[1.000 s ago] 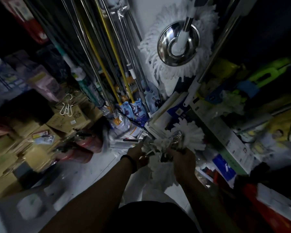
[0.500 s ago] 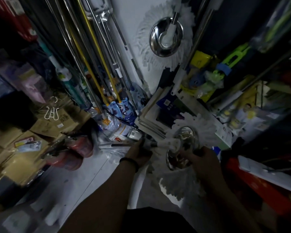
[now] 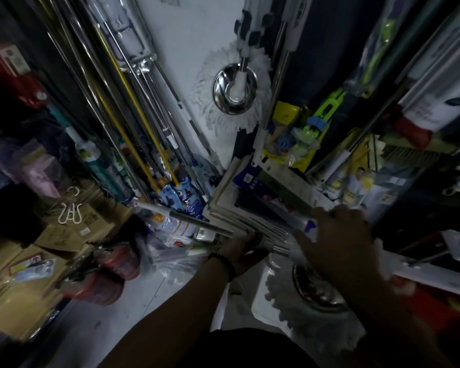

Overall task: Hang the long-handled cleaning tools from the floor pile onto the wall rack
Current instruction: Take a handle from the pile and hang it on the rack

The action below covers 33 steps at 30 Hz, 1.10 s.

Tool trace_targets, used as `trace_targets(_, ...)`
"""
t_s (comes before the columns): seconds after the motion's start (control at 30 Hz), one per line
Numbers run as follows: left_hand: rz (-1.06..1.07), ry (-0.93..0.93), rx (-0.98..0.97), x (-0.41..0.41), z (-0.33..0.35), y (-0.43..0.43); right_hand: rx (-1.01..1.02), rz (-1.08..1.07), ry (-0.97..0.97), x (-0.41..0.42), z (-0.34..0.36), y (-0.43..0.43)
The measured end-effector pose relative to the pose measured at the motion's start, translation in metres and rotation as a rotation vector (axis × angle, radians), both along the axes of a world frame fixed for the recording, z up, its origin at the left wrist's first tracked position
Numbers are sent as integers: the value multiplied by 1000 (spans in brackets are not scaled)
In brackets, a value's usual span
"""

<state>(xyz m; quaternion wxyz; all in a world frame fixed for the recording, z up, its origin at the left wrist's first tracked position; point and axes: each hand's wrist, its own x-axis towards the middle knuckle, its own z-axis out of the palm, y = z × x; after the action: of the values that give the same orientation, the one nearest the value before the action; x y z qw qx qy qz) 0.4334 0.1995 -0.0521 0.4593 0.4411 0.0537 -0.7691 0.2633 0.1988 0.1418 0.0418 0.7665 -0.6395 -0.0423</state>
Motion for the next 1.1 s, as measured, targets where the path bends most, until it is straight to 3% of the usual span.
trace_targets(0.1,-64,-27,-61,-10,8,-7,319,90,-284,32,-36,-18)
trace_targets(0.27,-113,-8,-154,-17,32,-3,571,89,-425,70,-67,-44)
trace_targets(0.43,-157,-91,-302,-12,46,-8,648,133,-454,96,-68,-75)
trace_targets(0.77,-396,-526,-271,83,71,-11,729,169,-819,123,-63,-115)
trace_targets(0.87,-176,-672,-293,127,113,-26,697,197,-976,135,-47,-101)
trace_targets(0.97,181,-653,-359,160,169,-49,650,250,-1065,146,-38,-93)
trace_targets(1.1,489,-582,-507,195,232,-77,576,314,-1108,158,-30,-77)
